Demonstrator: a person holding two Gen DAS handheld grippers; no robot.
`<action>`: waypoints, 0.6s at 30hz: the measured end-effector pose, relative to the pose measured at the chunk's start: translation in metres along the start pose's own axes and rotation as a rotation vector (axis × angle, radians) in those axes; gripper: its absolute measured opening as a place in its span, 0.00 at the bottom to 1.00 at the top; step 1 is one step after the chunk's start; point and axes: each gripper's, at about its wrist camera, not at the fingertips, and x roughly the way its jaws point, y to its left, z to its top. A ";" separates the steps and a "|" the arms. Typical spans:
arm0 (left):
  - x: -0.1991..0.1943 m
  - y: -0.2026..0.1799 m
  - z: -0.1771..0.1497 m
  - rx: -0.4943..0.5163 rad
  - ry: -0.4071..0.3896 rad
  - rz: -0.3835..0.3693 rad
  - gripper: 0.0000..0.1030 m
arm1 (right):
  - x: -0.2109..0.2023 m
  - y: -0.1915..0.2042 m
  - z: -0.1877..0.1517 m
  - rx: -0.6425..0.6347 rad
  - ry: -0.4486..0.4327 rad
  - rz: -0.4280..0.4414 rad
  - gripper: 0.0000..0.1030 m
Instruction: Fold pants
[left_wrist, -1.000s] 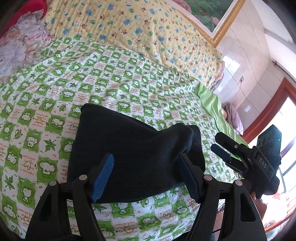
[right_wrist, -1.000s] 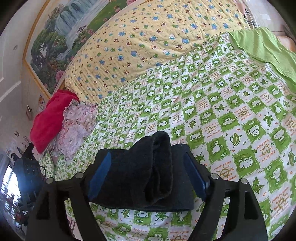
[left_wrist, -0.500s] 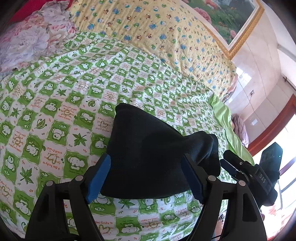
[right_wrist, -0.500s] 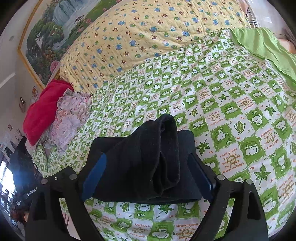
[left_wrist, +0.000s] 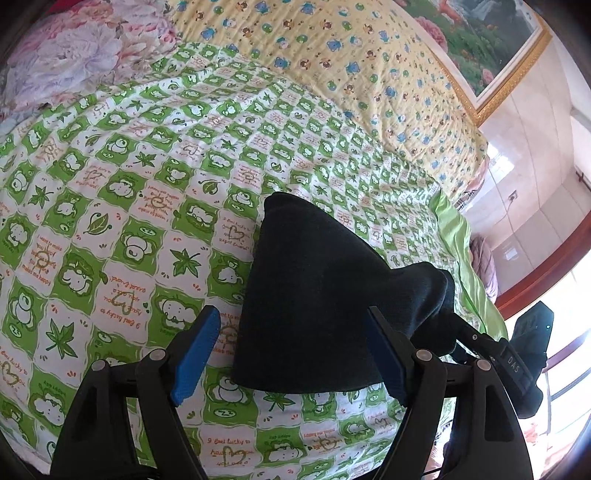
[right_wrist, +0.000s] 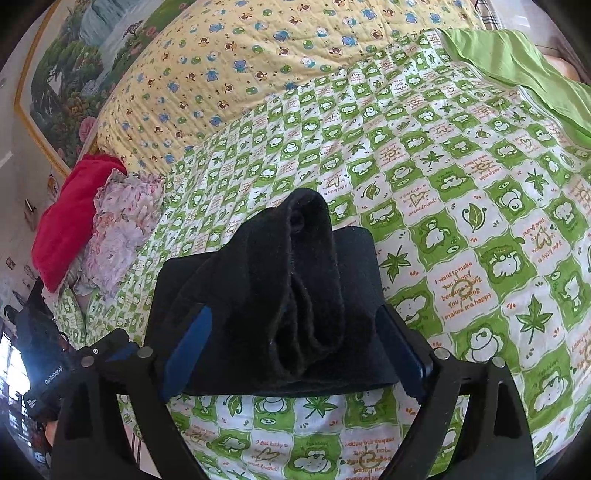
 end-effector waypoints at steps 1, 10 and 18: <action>0.000 0.000 -0.001 0.000 0.000 0.001 0.77 | 0.001 -0.001 0.000 0.003 0.001 -0.001 0.88; 0.009 0.004 0.000 -0.014 0.021 0.013 0.77 | 0.007 -0.004 0.000 0.010 0.021 0.000 0.88; 0.019 0.001 0.002 -0.011 0.041 0.015 0.77 | 0.013 -0.013 0.001 0.037 0.032 0.009 0.88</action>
